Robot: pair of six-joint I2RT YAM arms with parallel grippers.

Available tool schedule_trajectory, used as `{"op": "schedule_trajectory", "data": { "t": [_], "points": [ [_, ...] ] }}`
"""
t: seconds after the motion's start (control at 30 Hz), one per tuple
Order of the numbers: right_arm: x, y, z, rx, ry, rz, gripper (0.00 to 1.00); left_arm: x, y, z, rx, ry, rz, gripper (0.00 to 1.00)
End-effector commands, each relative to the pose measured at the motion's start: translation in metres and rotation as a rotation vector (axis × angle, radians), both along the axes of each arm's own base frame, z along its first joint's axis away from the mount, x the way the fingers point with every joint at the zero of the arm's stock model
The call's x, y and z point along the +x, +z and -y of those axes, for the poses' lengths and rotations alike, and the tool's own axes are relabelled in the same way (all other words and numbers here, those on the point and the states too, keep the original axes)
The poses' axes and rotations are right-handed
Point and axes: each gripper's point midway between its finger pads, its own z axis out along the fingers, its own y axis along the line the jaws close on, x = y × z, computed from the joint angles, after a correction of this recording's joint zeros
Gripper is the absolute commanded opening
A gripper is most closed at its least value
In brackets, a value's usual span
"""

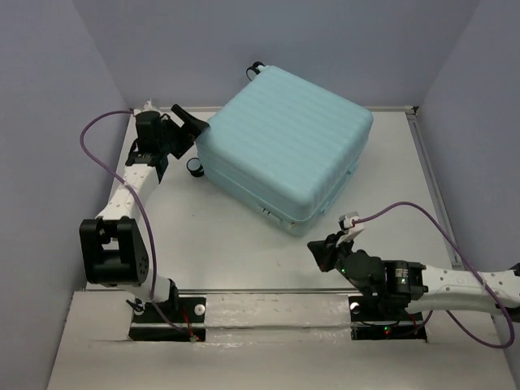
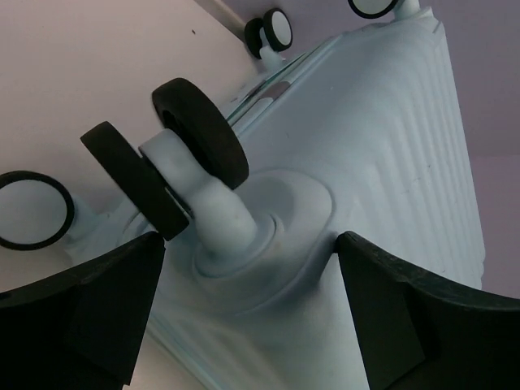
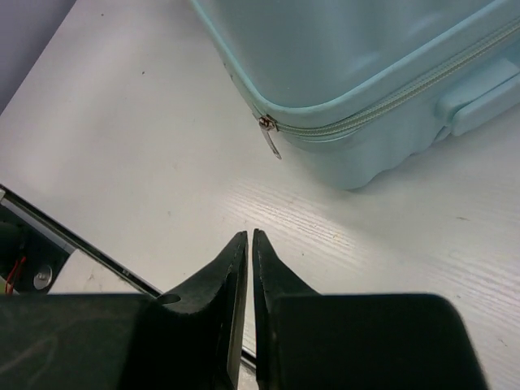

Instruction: Pack the luggage

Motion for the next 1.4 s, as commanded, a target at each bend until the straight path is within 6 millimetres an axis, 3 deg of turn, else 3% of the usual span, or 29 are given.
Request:
{"op": "schedule_trajectory", "data": {
  "t": [0.0, 0.1, 0.13, 0.37, 0.63, 0.83, 0.97, 1.03, 1.17, 1.27, 1.37],
  "points": [
    [-0.004, 0.022, -0.01, 0.077, 0.034, -0.002, 0.13, 0.029, 0.039, 0.012, -0.09, -0.039, 0.122, 0.98],
    [-0.005, 0.02, -0.011, 0.078, 0.041, -0.006, 0.13, 0.043, 0.032, 0.012, -0.12, -0.03, 0.111, 0.97],
    [-0.005, 0.021, -0.012, 0.081, 0.042, -0.007, 0.13, 0.05, 0.027, -0.001, -0.126, 0.001, 0.106, 0.97],
    [-0.006, 0.024, -0.014, 0.077, 0.053, -0.005, 0.14, 0.066, 0.022, -0.003, -0.174, 0.013, 0.117, 0.95],
    [-0.005, 0.021, -0.016, 0.062, 0.049, -0.006, 0.3, 0.071, 0.024, -0.008, -0.195, 0.033, 0.144, 0.9],
    [-0.005, 0.022, -0.017, 0.059, 0.05, -0.006, 0.32, 0.073, 0.026, -0.013, -0.207, 0.04, 0.149, 0.77],
    [-0.005, 0.024, -0.018, 0.056, 0.049, -0.005, 0.38, 0.077, 0.034, -0.012, -0.224, 0.029, 0.158, 0.75],
    [-0.004, 0.025, -0.018, 0.056, 0.045, -0.002, 0.44, 0.08, 0.034, -0.011, -0.232, 0.025, 0.156, 0.7],
    [-0.003, 0.025, -0.017, 0.054, 0.036, 0.0, 0.68, 0.083, 0.034, -0.006, -0.264, 0.007, 0.145, 0.6],
    [0.001, 0.023, -0.012, 0.034, 0.004, 0.007, 0.79, 0.083, 0.036, -0.005, -0.282, -0.003, 0.149, 0.37],
    [0.007, 0.025, -0.006, 0.003, -0.032, 0.012, 0.85, 0.082, 0.038, -0.003, -0.288, -0.014, 0.152, 0.22]
  ]
}}
